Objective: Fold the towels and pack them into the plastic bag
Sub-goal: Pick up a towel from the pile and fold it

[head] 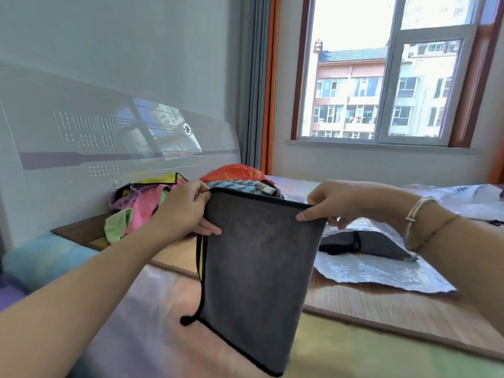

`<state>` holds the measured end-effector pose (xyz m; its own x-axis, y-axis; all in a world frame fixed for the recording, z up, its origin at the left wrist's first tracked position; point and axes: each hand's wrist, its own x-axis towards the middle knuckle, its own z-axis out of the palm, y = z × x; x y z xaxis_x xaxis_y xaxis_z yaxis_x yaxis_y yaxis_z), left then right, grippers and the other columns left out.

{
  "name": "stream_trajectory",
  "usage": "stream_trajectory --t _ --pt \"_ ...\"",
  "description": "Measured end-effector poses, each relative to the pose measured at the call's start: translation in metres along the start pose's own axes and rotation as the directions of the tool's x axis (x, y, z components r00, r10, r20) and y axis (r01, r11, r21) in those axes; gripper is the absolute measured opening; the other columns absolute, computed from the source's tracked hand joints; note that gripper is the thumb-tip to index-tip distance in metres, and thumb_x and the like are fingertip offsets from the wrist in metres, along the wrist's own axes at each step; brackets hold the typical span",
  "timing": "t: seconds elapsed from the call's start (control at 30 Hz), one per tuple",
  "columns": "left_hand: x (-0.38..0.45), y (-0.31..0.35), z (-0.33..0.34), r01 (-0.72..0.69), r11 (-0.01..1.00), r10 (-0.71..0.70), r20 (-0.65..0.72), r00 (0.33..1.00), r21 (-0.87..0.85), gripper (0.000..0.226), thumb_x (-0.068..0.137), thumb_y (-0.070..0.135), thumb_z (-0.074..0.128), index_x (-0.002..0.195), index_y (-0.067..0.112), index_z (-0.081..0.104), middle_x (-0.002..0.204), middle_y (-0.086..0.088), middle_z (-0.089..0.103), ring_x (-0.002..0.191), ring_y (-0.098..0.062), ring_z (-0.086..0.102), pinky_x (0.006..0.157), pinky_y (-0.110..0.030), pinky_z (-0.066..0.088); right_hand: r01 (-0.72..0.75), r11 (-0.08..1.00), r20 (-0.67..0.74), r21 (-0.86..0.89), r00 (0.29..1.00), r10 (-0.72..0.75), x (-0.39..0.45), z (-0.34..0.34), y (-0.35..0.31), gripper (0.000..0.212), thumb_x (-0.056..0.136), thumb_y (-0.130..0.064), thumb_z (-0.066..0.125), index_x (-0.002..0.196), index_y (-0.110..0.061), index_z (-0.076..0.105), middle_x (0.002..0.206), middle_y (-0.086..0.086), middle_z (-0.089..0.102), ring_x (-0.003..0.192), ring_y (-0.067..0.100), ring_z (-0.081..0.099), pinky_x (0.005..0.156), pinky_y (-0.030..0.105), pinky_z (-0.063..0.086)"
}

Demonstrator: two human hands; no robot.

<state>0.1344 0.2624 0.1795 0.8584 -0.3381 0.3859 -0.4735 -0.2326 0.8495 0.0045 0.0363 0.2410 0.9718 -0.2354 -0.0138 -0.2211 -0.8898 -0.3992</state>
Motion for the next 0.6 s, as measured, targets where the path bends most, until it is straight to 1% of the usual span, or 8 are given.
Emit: stream_trajectory --t 0.1,0.2,0.27,0.33,0.4,0.47,0.53,0.6 --pt "0.039 -0.007 0.003 0.067 0.997 -0.068 -0.018 0.998 -0.046 0.012 0.105 0.014 0.034 0.099 0.011 0.043 0.108 -0.010 0.055 0.073 -0.028 0.071 0.060 -0.031 0.059 -0.094 0.871 0.059 0.483 0.995 0.075 0.035 0.004 -0.003 0.021 0.092 -0.020 0.064 0.085 -0.004 0.052 0.084 0.012 0.064 0.059 0.024 0.070 0.052 0.026 0.057" --pt "0.079 -0.002 -0.004 -0.008 0.993 -0.007 -0.127 0.992 -0.118 0.017 0.103 0.013 0.038 0.087 0.015 0.043 0.107 -0.012 0.055 0.077 -0.022 0.068 0.085 -0.041 0.056 0.087 0.565 -0.131 0.821 0.991 0.037 0.067 -0.002 -0.015 0.016 0.093 -0.007 0.061 0.095 -0.005 0.046 0.104 0.018 0.060 0.087 0.037 0.071 0.067 0.034 0.061" --pt "0.097 0.010 -0.012 -0.141 0.982 0.112 -0.210 0.971 -0.126 0.011 0.095 0.019 0.053 0.087 0.018 0.046 0.104 -0.011 0.060 0.089 -0.024 0.067 0.096 -0.046 0.050 0.304 0.504 -0.362 0.808 0.932 0.019 0.087 -0.009 -0.023 0.020 0.093 -0.006 0.060 0.088 -0.010 0.041 0.108 0.020 0.062 0.096 0.032 0.070 0.076 0.034 0.059" --pt "0.104 0.021 -0.020 -0.284 0.957 0.257 -0.282 0.925 -0.060 0.021 0.086 0.020 0.068 0.090 0.021 0.048 0.105 -0.010 0.063 0.094 -0.021 0.064 0.090 -0.036 0.050 0.444 0.581 -0.547 0.682 0.837 0.002 0.099 -0.012 -0.026 0.022 0.092 -0.008 0.062 0.085 -0.012 0.042 0.106 0.023 0.064 0.097 0.028 0.068 0.087 0.033 0.057" --pt "0.102 0.024 -0.023 -0.391 0.918 0.354 -0.310 0.882 -0.066 0.028 0.082 0.007 0.072 0.086 0.023 0.048 0.102 -0.010 0.066 0.093 -0.021 0.065 0.085 -0.032 0.050 0.510 0.675 -0.660 0.533 0.750 -0.045 0.102 -0.009 -0.020 0.023 0.089 -0.007 0.065 0.083 -0.012 0.043 0.093 0.013 0.065 0.084 0.020 0.064 0.079 0.019 0.052" --pt "0.095 0.010 -0.024 -0.417 0.909 0.390 -0.309 0.867 -0.023 0.030 0.078 -0.002 0.071 0.080 0.023 0.054 0.091 -0.009 0.068 0.085 -0.021 0.065 0.078 -0.033 0.051 0.534 0.717 -0.653 0.448 0.743 -0.145 0.100 0.005 -0.009 0.027 0.087 0.001 0.063 0.080 -0.015 0.042 0.095 0.001 0.066 0.085 0.009 0.062 0.071 0.009 0.047" --pt "0.082 -0.021 -0.021 -0.363 0.932 0.356 -0.244 0.902 0.018 0.031 0.076 -0.008 0.069 0.077 0.021 0.062 0.079 -0.003 0.069 0.076 -0.018 0.064 0.073 -0.030 0.050 0.509 0.771 -0.578 0.382 0.783 -0.231 0.099 0.034 0.010 0.033 0.082 0.011 0.058 0.077 -0.017 0.042 0.104 0.003 0.068 0.093 0.009 0.064 0.073 0.013 0.049" --pt "0.058 -0.058 -0.015 -0.275 0.960 0.280 -0.111 0.954 0.052 0.030 0.076 -0.010 0.070 0.078 0.020 0.068 0.071 0.004 0.070 0.070 -0.011 0.064 0.069 -0.022 0.049 0.464 0.830 -0.513 0.310 0.816 -0.265 0.098 0.071 0.033 0.036 0.076 0.015 0.053 0.074 -0.019 0.043 0.098 0.008 0.070 0.087 0.011 0.067 0.074 0.024 0.051"
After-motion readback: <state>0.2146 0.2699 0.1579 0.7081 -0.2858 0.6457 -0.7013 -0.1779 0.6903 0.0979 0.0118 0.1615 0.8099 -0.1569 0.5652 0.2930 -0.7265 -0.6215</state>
